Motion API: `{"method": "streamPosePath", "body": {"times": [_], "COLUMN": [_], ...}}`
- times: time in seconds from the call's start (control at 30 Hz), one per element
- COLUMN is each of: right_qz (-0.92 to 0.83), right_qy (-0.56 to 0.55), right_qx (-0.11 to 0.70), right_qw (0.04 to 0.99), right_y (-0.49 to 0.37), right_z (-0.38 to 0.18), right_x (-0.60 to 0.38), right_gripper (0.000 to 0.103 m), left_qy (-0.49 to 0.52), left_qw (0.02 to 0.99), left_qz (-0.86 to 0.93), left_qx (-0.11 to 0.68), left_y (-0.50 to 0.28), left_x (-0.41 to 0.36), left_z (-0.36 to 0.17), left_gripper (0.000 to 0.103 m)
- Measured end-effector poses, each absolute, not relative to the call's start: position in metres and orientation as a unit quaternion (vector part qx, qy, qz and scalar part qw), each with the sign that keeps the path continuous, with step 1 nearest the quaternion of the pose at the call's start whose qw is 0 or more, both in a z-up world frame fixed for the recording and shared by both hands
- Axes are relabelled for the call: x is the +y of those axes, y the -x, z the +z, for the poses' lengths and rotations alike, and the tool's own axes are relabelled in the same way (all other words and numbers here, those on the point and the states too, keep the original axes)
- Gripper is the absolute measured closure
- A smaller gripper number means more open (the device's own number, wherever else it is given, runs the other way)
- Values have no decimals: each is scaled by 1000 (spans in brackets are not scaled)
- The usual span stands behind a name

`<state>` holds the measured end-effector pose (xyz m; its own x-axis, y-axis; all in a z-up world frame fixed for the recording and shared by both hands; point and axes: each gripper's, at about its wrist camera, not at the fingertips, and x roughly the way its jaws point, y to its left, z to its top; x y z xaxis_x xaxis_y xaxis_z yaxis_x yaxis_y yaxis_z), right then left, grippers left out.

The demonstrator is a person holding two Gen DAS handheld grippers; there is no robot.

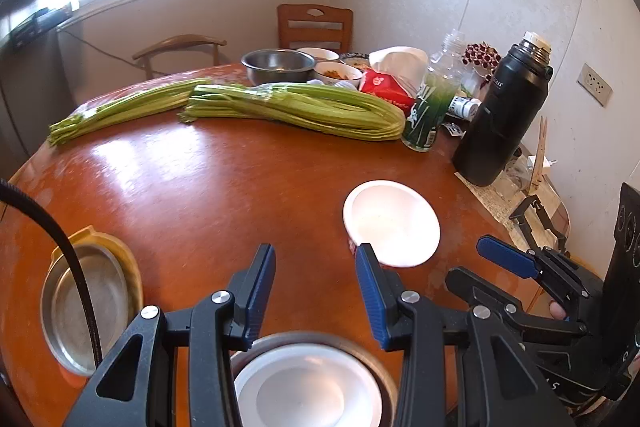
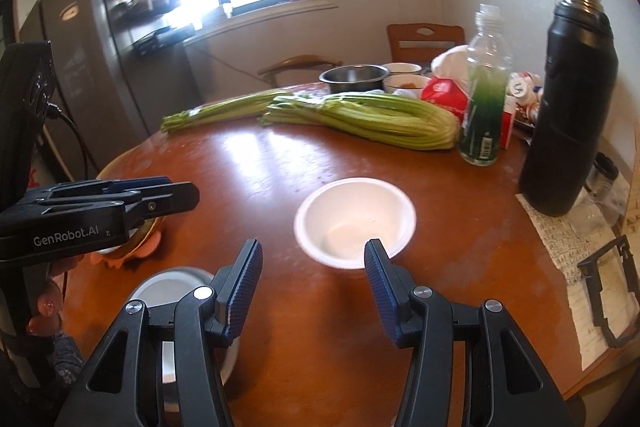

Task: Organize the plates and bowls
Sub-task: 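Move the left tool to the second white paper bowl, then grasp the second white paper bowl rim with the left tool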

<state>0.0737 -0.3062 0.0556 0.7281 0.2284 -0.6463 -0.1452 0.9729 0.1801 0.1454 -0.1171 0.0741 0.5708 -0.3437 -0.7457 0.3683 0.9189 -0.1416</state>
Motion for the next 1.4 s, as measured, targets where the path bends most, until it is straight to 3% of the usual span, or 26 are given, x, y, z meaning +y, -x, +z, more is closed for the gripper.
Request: {"method": "streamPosePath", "body": {"times": [0.63,1.4], "right_qz": [56,83], "right_qy": [-113,-110], "right_qx": [398,444], "right_qw": [909,885], "right_y": [-133,-160], "right_z": [17,-14], "right_x": [-362,-349], "right_gripper": [48,48], "left_qy": [-19,-10], "left_qw": [855,834], "left_qz": [-221,-218], "left_qx": [468,507], "left_y": [-202,-219], "left_x": [-157,-166], "left_z": [43,16], "left_gripper": [61,61]}}
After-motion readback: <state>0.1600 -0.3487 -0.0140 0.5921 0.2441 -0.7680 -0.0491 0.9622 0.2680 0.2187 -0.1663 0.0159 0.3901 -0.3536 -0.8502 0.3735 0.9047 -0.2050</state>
